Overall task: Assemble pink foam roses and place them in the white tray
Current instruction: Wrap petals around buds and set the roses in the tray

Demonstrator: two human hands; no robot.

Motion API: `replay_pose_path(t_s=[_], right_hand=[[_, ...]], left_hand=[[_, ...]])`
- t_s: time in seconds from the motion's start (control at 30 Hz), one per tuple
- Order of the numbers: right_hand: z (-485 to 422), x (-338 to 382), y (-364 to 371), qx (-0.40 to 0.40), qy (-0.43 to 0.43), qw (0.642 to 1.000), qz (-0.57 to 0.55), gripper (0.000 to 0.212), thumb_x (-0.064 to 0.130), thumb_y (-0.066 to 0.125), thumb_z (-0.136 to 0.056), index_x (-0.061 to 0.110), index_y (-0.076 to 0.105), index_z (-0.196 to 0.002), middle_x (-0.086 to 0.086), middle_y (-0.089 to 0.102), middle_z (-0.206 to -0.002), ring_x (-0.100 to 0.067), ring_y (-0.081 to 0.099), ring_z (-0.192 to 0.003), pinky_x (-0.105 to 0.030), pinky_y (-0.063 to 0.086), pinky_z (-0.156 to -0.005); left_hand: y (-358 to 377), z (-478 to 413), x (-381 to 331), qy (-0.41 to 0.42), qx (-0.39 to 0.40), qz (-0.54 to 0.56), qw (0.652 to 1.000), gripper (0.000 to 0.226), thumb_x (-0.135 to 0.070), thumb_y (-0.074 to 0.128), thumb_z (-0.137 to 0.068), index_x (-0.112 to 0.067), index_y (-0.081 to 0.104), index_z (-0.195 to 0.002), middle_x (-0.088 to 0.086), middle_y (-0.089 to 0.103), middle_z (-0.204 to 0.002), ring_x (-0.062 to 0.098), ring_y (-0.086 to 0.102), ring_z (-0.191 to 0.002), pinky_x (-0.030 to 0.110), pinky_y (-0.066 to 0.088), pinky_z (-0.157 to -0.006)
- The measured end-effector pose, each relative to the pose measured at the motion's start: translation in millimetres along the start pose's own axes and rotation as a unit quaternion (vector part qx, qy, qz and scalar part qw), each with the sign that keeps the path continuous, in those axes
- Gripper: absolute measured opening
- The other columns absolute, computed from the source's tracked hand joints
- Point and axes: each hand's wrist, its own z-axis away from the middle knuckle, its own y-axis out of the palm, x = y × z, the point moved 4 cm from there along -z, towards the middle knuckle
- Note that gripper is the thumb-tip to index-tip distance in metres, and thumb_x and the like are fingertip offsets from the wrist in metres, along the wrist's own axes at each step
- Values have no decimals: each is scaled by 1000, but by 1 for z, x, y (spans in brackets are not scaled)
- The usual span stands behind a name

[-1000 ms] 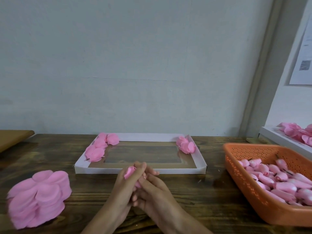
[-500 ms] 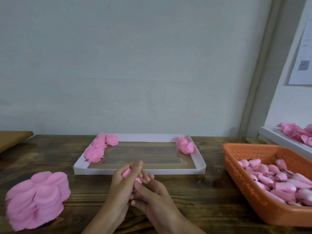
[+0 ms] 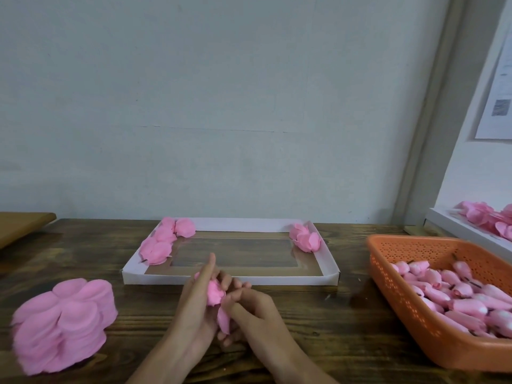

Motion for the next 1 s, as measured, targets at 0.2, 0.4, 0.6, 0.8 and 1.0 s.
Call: replay_pose_path(t_s=[0.2, 0.4, 0.6, 0.8, 1.0], right_hand=[[1, 1, -1, 12, 35, 991, -125, 18, 6, 67, -98, -5, 58, -108, -19, 71, -83, -30, 72, -74, -35, 64, -68], [-3, 8, -18, -15, -37, 993, -114, 32, -8, 75, -88, -10, 54, -113, -16, 72, -79, -23, 69, -70, -32, 60, -65], [-8, 15, -33, -23, -99, 993, -54, 17, -12, 73, -88, 3, 67, -92, -17, 72, -78, -24, 69, -70, -28, 57, -64], [-9, 19, -45, -42, -95, 994, -46, 30, -2, 85, -79, 12, 70, -100, -13, 75, -83, -23, 70, -71, -30, 59, -68], [-10, 19, -53, -18, -51, 992, -114, 44, 10, 90, -76, 13, 68, -115, -20, 78, -95, -22, 72, -80, -28, 59, -77]], left_hand=[[-9, -8, 3, -5, 10, 18, 1000, 34, -44, 70, -91, -13, 58, -82, 8, 57, -74, 25, 67, -78, 44, 62, -82], [-10, -7, 3, -13, 61, -45, 997, 38, -51, 58, -99, -16, 64, -112, 14, 70, -130, 35, 73, -90, 38, 51, -54], [1, -6, 4, 2, 110, -50, 993, 38, -47, 67, -91, -9, 68, -96, 17, 65, -104, 31, 64, -80, 40, 51, -57], [3, -4, -2, 62, 81, -65, 993, 28, -29, 58, -99, -6, 69, -87, 13, 62, -87, 31, 63, -78, 38, 51, -61], [2, -3, -4, 79, 83, -73, 991, 24, -23, 57, -100, -6, 73, -93, 11, 66, -97, 20, 68, -92, 29, 58, -77]])
